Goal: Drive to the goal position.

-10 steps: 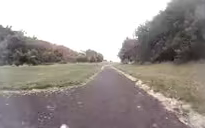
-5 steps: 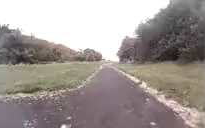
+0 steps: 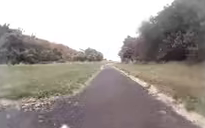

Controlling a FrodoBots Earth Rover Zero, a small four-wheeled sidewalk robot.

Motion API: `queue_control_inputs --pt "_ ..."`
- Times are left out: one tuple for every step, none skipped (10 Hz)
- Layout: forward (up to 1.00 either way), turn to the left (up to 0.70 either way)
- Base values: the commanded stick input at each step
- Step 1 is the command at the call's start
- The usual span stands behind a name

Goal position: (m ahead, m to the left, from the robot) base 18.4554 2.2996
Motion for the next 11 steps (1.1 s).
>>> queue_control_inputs --pt "1.0 -0.05" --pt "1.0 -0.13" --pt "1.0 -0.36" --pt "1.0 -0.29" --pt "1.0 0.0" --pt "1.0 0.0" --pt "1.0 0.0" --pt "1.0 0.0" --pt "1.0 0.0" --pt "1.0 0.0" --pt "1.0 0.0"
